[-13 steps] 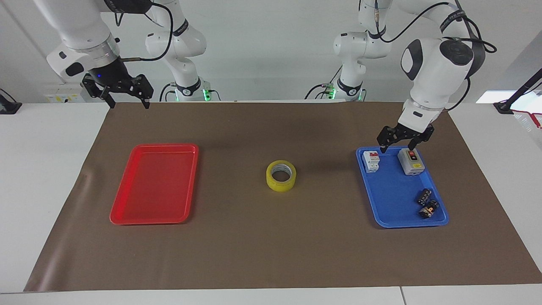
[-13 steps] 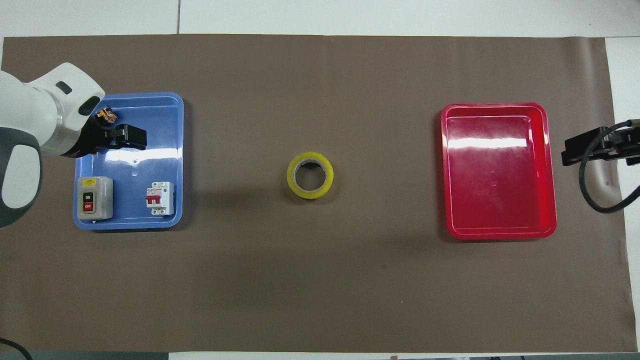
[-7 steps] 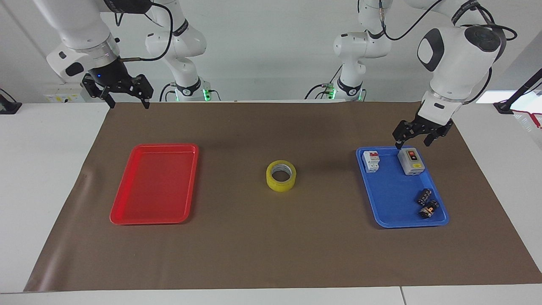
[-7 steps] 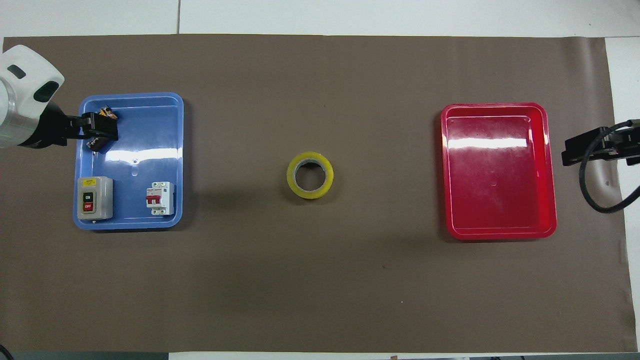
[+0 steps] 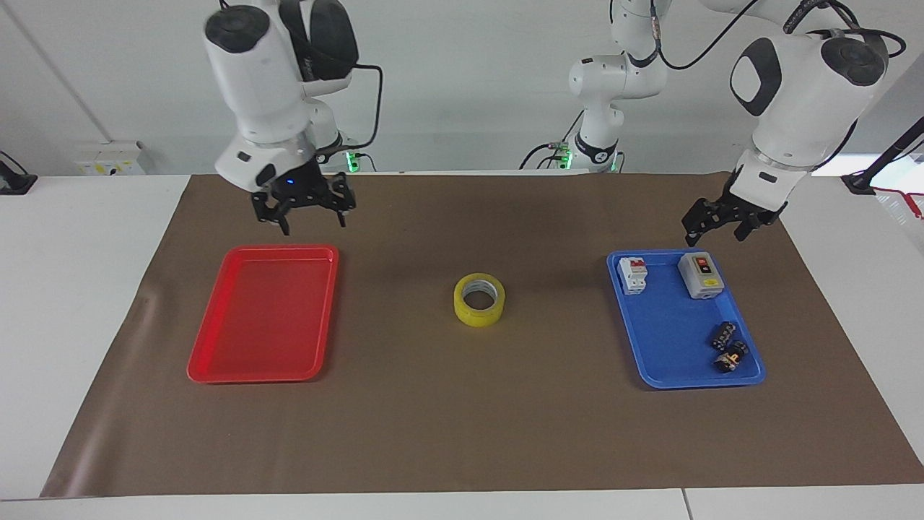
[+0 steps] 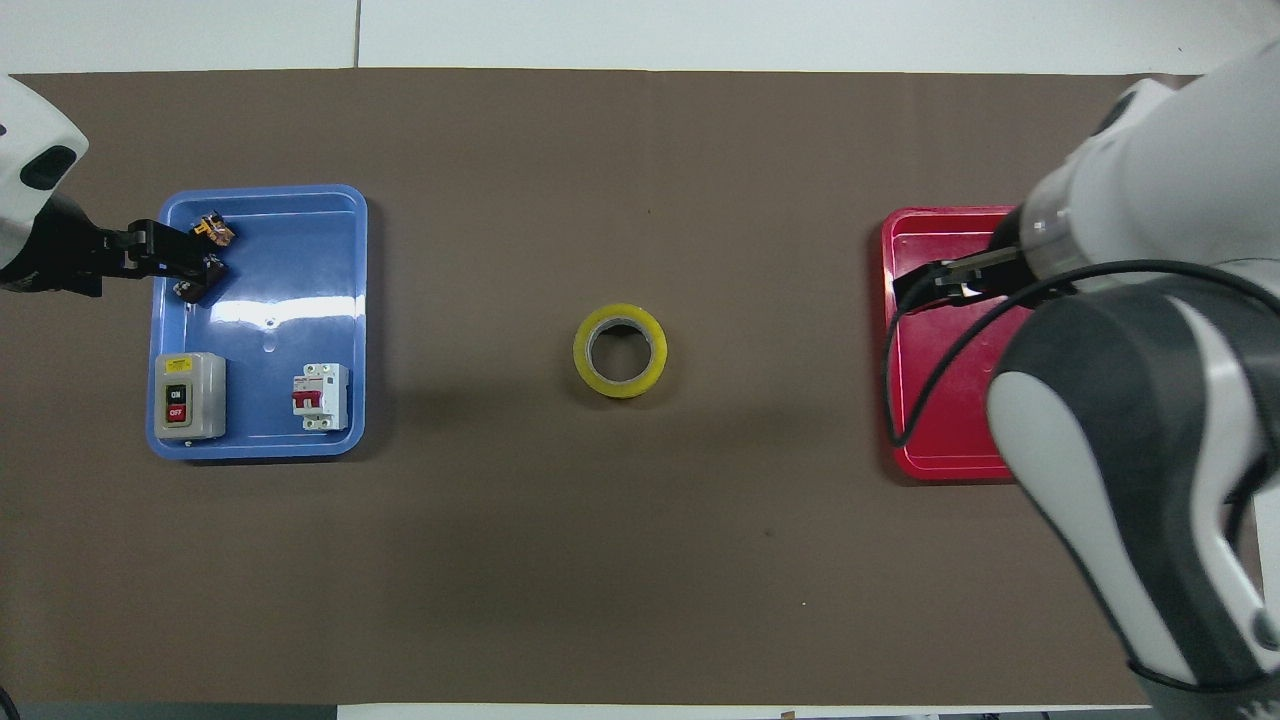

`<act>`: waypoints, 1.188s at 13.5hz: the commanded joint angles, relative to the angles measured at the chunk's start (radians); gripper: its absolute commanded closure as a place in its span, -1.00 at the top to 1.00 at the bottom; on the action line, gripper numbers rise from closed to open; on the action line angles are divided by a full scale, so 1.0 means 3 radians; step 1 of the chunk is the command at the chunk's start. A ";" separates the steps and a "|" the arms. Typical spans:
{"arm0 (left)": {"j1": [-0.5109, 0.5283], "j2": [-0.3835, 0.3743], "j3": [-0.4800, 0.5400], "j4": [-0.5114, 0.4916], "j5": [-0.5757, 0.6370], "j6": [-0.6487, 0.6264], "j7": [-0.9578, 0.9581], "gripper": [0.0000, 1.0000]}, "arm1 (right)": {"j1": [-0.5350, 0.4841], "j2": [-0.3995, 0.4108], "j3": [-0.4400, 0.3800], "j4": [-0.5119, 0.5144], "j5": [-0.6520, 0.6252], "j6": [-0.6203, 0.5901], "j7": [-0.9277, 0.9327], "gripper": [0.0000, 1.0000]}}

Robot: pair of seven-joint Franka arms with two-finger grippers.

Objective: Place and move tape with both arms
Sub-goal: 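Retract the left gripper while the right gripper reaches the tape, then grasp the yellow tape roll with the right gripper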

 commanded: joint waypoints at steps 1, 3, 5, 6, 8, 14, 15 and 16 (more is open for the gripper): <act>0.0054 0.0027 0.0005 0.0110 -0.0089 -0.0213 0.0114 1.00 | 0.0288 0.0238 -0.0013 -0.0116 0.0153 0.0425 0.0252 1.00; 0.0059 0.0022 0.0005 0.0151 -0.0089 -0.0326 0.0114 1.00 | 0.0442 0.0330 -0.0013 -0.0407 0.0164 0.0957 0.0519 1.00; 0.0064 0.0017 0.0010 0.0151 -0.0089 -0.0408 0.0114 1.00 | 0.0590 0.0585 -0.0013 -0.0383 0.0159 0.1097 0.0687 1.00; 0.0064 0.0012 0.0015 0.0151 -0.0089 -0.0444 0.0114 1.00 | 0.0733 0.0753 -0.0013 -0.0342 0.0154 0.1234 0.0845 1.00; 0.0064 -0.0055 0.0015 0.0141 -0.0089 -0.0459 0.0114 1.00 | 0.0882 0.1004 -0.0018 -0.0342 0.0108 0.1596 0.1051 1.00; 0.0120 -0.0208 0.0030 0.0014 -0.0089 -0.0444 0.0333 1.00 | 0.0877 0.1159 -0.0018 -0.0439 0.0092 0.1931 0.0924 1.00; 0.0135 -0.0208 0.0036 0.0013 -0.0089 -0.0434 0.0364 1.00 | 0.0882 0.1179 -0.0018 -0.0449 0.0092 0.1981 0.0914 1.00; 0.0176 -0.0208 0.0036 0.0013 -0.0089 -0.0429 0.0369 1.00 | 0.0882 0.1194 -0.0013 -0.0464 0.0092 0.2038 0.0903 1.00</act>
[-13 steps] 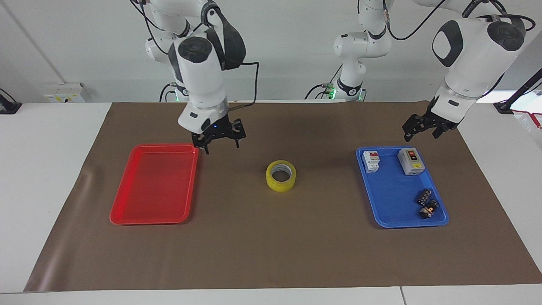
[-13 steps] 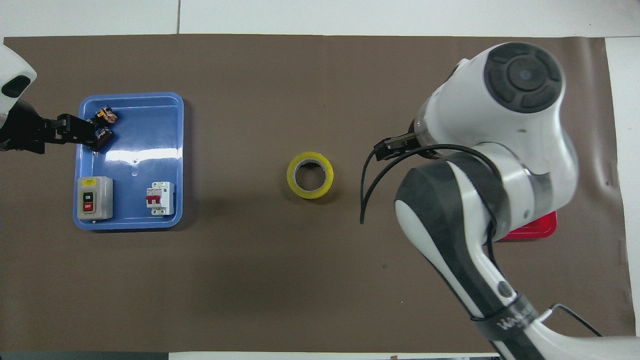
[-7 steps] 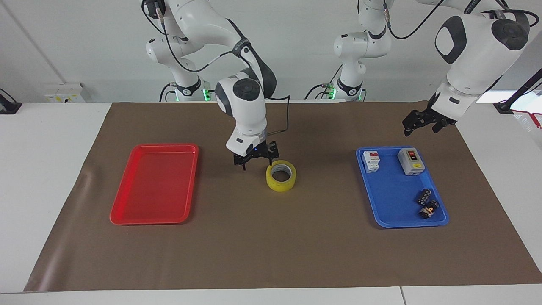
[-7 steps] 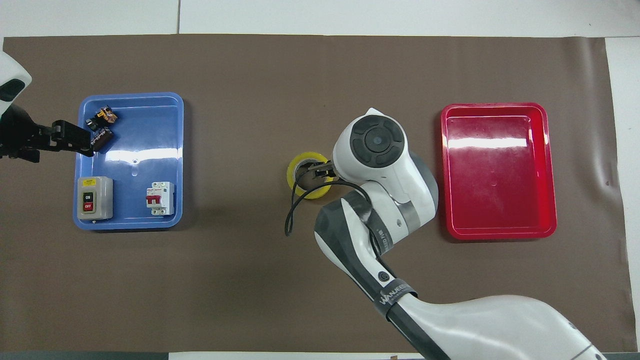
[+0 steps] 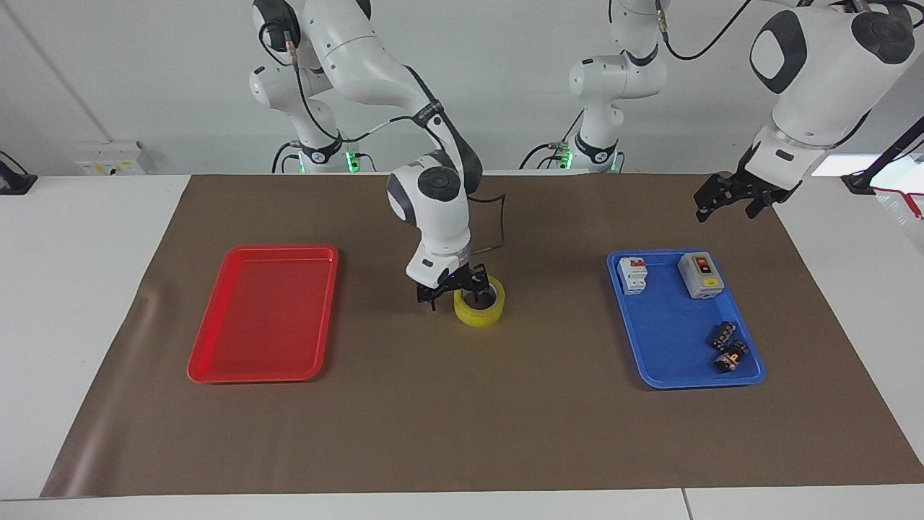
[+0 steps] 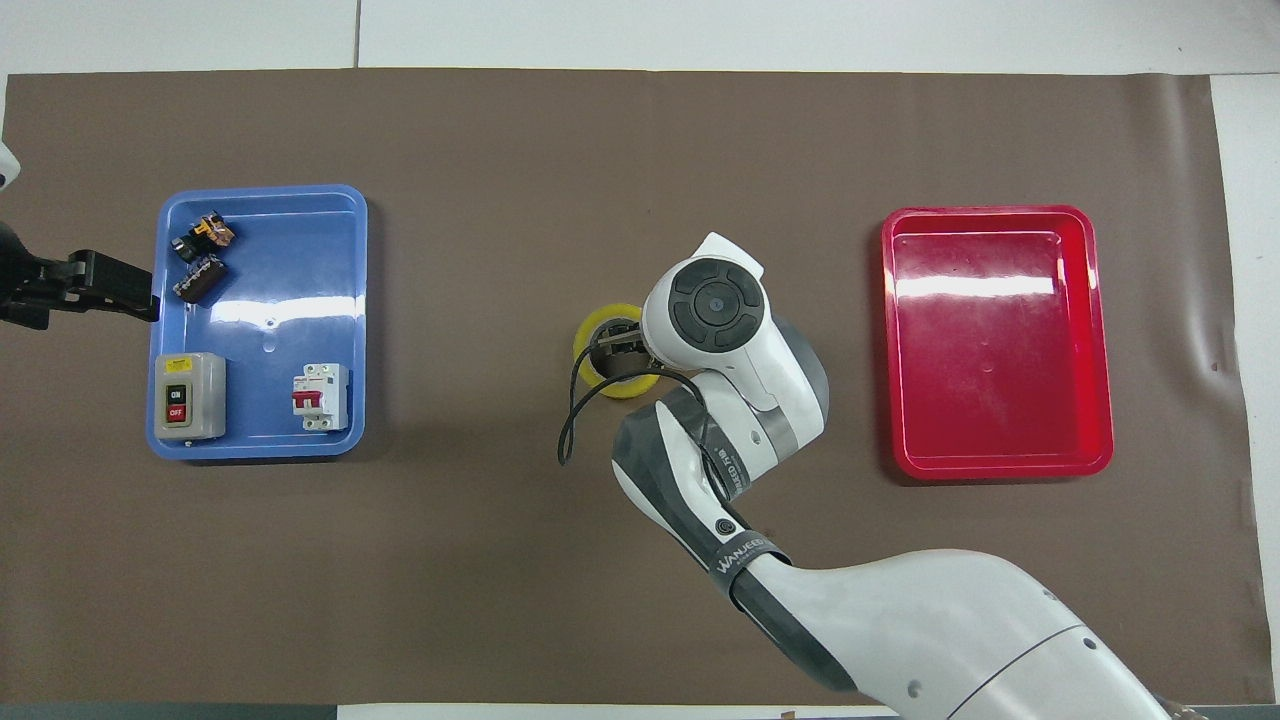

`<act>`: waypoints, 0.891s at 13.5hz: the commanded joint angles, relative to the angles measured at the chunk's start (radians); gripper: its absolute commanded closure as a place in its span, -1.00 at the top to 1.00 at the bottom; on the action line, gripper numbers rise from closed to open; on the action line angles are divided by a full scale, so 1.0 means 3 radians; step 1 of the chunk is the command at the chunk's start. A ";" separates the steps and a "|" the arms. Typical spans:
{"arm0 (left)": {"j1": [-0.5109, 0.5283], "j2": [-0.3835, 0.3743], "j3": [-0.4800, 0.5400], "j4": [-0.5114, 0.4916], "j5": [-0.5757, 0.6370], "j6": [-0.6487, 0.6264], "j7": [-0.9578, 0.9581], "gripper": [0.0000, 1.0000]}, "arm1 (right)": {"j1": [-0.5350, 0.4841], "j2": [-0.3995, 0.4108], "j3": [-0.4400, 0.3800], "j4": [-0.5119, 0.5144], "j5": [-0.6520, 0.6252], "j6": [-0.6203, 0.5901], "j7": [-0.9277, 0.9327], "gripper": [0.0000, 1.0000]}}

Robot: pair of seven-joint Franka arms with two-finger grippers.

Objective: Place and move tape with both arms
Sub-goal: 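Grasp the yellow tape roll with the right gripper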

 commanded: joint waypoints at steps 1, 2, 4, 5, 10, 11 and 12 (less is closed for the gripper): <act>0.0071 -0.0083 0.0021 -0.0080 -0.0088 -0.0020 0.0117 1.00 | -0.0027 -0.0001 0.0024 -0.0107 -0.0015 0.0148 -0.0100 1.00; 0.0071 -0.0088 0.0021 -0.0091 -0.0088 -0.0020 0.0147 1.00 | -0.0022 -0.0006 0.0024 -0.0163 -0.0015 0.0240 -0.0100 1.00; 0.0066 -0.0103 0.0021 -0.0137 -0.0088 0.0046 0.0163 1.00 | 0.0009 0.0035 0.0024 -0.0209 -0.0015 0.0333 -0.0100 1.00; 0.0056 -0.0108 0.0021 -0.0152 -0.0088 0.0097 0.0163 1.00 | 0.0004 0.0040 0.0024 -0.0204 -0.0009 0.0313 -0.0105 1.00; 0.0035 -0.0144 0.0021 -0.0254 -0.0088 0.0287 0.0168 1.00 | -0.0012 0.0035 0.0024 -0.0169 -0.0009 0.0205 -0.0141 -1.00; 0.0035 -0.0144 0.0021 -0.0254 -0.0088 0.0302 0.0178 1.00 | -0.0007 0.0040 0.0024 -0.0098 0.0006 0.0124 -0.0141 -1.00; 0.0040 -0.0139 0.0021 -0.0244 -0.0088 0.0303 0.0173 1.00 | -0.0017 0.0040 0.0024 -0.0041 0.0006 0.0032 -0.0136 -1.00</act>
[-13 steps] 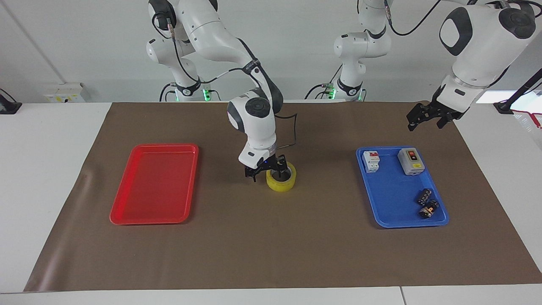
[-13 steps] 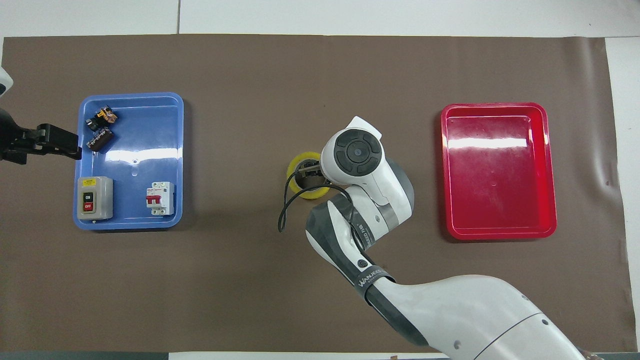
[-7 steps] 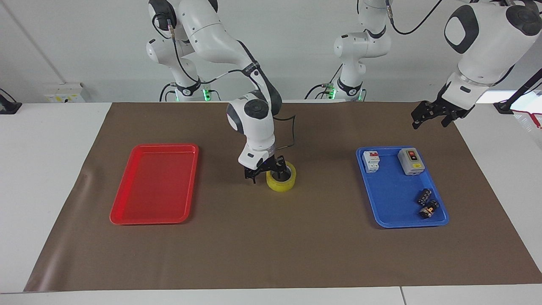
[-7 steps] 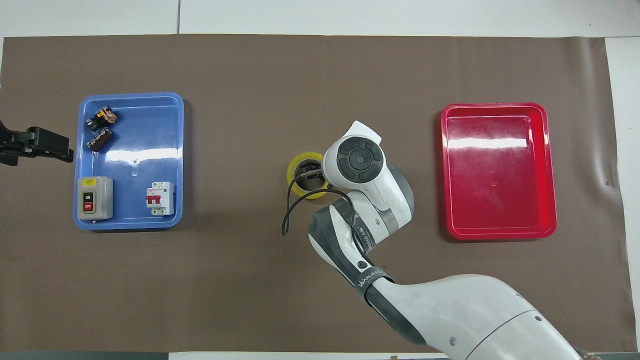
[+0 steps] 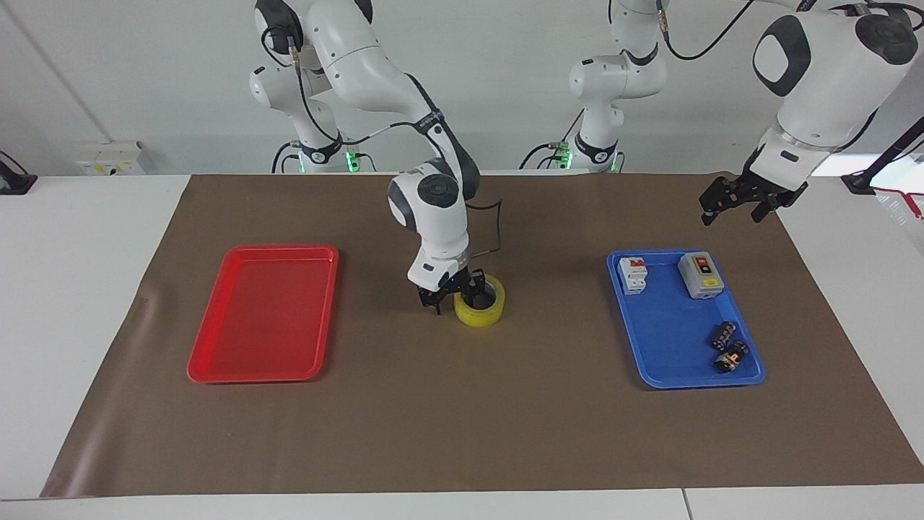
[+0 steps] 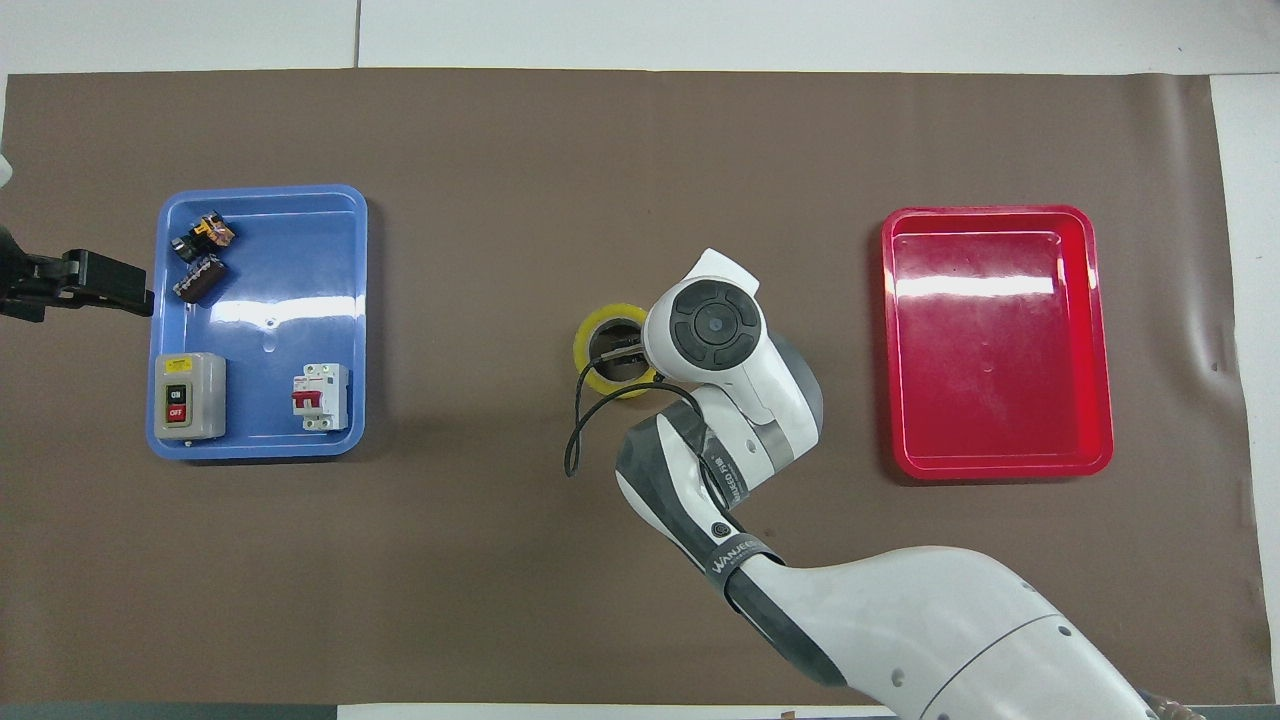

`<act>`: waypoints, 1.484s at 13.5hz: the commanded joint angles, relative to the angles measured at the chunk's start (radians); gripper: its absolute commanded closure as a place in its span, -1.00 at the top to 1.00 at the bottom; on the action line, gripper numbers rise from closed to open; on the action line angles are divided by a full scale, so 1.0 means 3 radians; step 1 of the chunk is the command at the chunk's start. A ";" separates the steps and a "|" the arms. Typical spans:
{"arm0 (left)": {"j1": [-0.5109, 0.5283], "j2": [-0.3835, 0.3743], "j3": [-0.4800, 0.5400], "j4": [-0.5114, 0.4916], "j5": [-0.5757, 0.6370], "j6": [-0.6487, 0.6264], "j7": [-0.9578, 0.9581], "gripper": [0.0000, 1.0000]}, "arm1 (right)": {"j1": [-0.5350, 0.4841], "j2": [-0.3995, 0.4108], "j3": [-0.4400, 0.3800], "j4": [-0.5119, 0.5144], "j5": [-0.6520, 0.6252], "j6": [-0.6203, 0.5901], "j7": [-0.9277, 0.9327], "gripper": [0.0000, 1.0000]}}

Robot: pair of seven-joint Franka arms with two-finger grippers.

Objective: Place and move tape with both arms
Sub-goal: 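Grasp the yellow tape roll with the right gripper, then carry the tape with the right gripper over the red tray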

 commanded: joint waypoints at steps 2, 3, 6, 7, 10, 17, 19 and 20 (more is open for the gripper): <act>-0.0013 -0.0112 0.0018 -0.0124 -0.0084 0.0095 0.0066 1.00 | -0.0022 -0.0008 0.0010 0.0121 0.0006 -0.0223 -0.0075 -1.00; -0.0013 -0.0112 0.0018 -0.0119 -0.0084 0.0095 0.0060 1.00 | -0.0022 -0.0008 0.0010 0.0131 0.0006 -0.0233 -0.0075 -1.00; -0.0002 -0.0112 0.0018 -0.0119 -0.0084 0.0090 0.0045 1.00 | -0.0058 -0.0003 0.0005 0.0461 0.0001 -0.0676 -0.0075 -1.00; -0.0002 -0.0112 0.0018 -0.0119 -0.0084 0.0085 0.0045 1.00 | -0.0083 -0.0003 -0.0010 0.0585 -0.0009 -0.0866 -0.0080 -1.00; -0.0002 -0.0112 0.0018 -0.0114 -0.0084 0.0085 0.0045 1.00 | -0.0333 -0.0120 -0.0026 0.0627 -0.0020 -0.1031 -0.0161 -1.00; -0.0007 -0.0112 0.0018 -0.0119 -0.0084 0.0085 0.0045 1.00 | -0.1391 -0.0494 -0.0026 0.0545 -0.0020 -0.1517 -0.1714 -1.00; 0.0003 -0.0112 0.0018 -0.0119 -0.0084 0.0080 0.0045 1.00 | -0.1662 -0.0504 -0.0026 0.0499 -0.0020 -0.1522 -0.2231 -1.00; 0.0003 -0.0112 0.0018 -0.0119 -0.0084 0.0085 0.0045 1.00 | -0.1780 -0.0515 -0.0026 0.0438 -0.0020 -0.1512 -0.2451 -1.00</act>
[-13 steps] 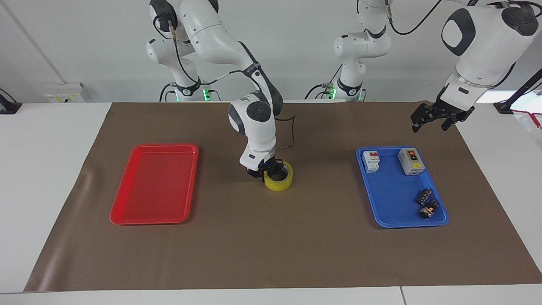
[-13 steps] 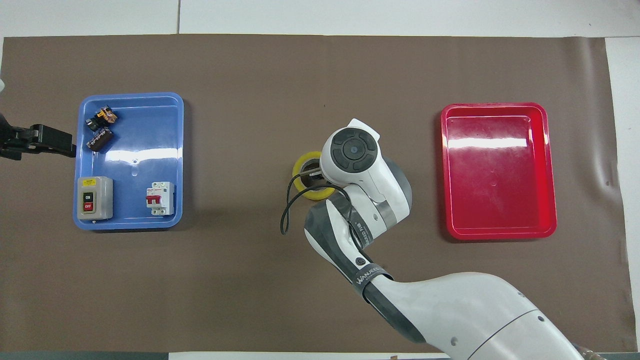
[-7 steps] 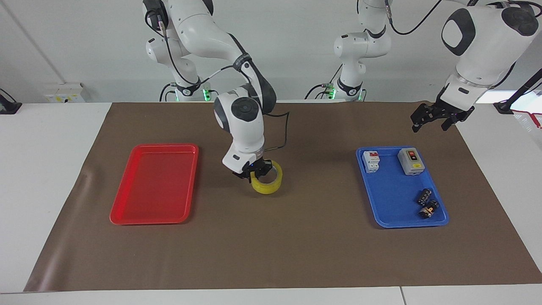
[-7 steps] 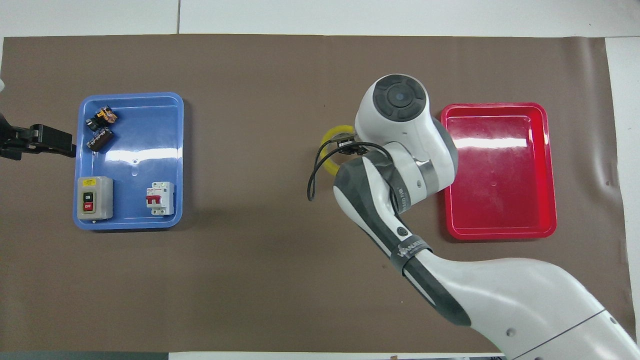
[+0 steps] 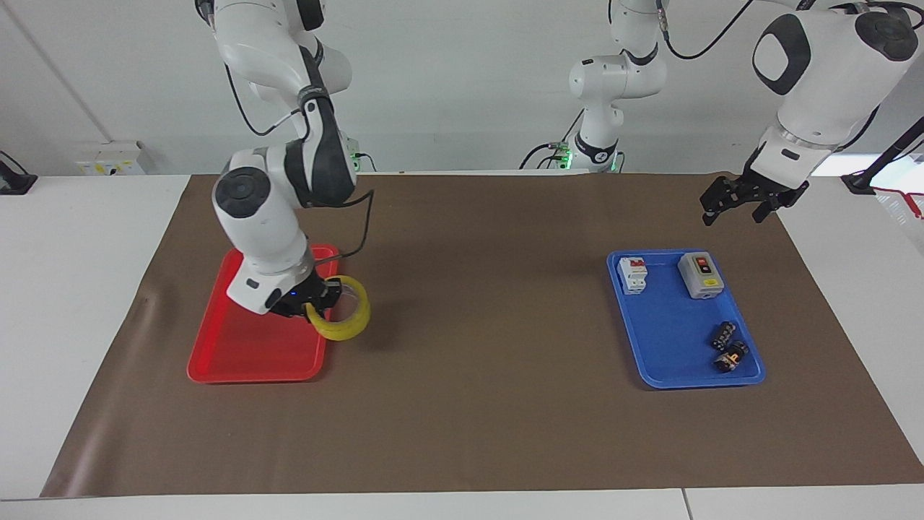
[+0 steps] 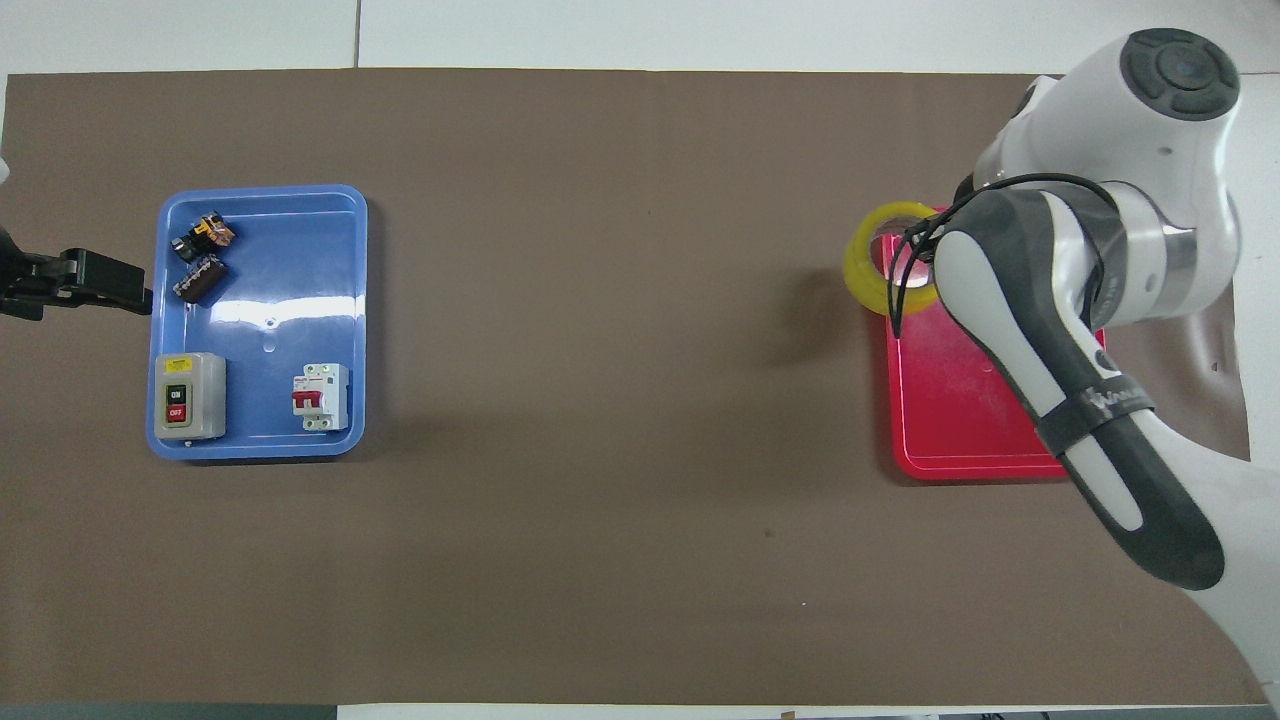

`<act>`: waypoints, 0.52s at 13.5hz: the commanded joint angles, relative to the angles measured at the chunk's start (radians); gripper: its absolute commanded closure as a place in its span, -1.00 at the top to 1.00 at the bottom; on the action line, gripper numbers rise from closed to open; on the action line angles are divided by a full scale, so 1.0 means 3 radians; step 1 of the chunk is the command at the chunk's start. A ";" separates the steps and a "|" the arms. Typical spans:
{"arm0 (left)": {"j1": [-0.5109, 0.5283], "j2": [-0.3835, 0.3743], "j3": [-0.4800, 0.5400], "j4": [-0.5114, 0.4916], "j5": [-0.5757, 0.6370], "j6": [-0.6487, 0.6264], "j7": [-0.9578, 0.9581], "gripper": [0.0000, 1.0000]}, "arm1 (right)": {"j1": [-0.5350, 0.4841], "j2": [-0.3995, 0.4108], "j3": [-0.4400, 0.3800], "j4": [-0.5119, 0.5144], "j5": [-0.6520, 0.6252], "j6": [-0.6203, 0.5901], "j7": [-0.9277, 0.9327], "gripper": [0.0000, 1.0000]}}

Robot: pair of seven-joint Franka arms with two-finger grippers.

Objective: Place and move tape with both arms
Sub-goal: 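Carry the tape with the right gripper over the red tray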

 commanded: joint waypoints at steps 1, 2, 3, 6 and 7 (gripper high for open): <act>0.0003 -0.0100 0.0018 -0.0117 -0.0083 0.0073 0.0040 1.00 | -0.0290 -0.0119 0.0053 -0.0217 -0.0011 0.0027 -0.0542 -1.00; 0.0003 -0.0100 0.0018 -0.0117 -0.0083 0.0073 0.0040 1.00 | -0.0387 -0.0139 0.0058 -0.0319 -0.0016 0.0078 -0.0660 -1.00; 0.0003 -0.0100 0.0018 -0.0117 -0.0083 0.0068 0.0040 1.00 | -0.0438 -0.0180 0.0058 -0.0457 -0.0016 0.0215 -0.0732 -1.00; 0.0003 -0.0100 0.0018 -0.0117 -0.0083 0.0068 0.0040 1.00 | -0.0536 -0.0298 0.0052 -0.0876 -0.0016 0.0609 -0.0947 -1.00; 0.0003 -0.0100 0.0018 -0.0117 -0.0083 0.0068 0.0035 1.00 | -0.0561 -0.0318 0.0052 -0.0979 -0.0016 0.0732 -0.0968 -1.00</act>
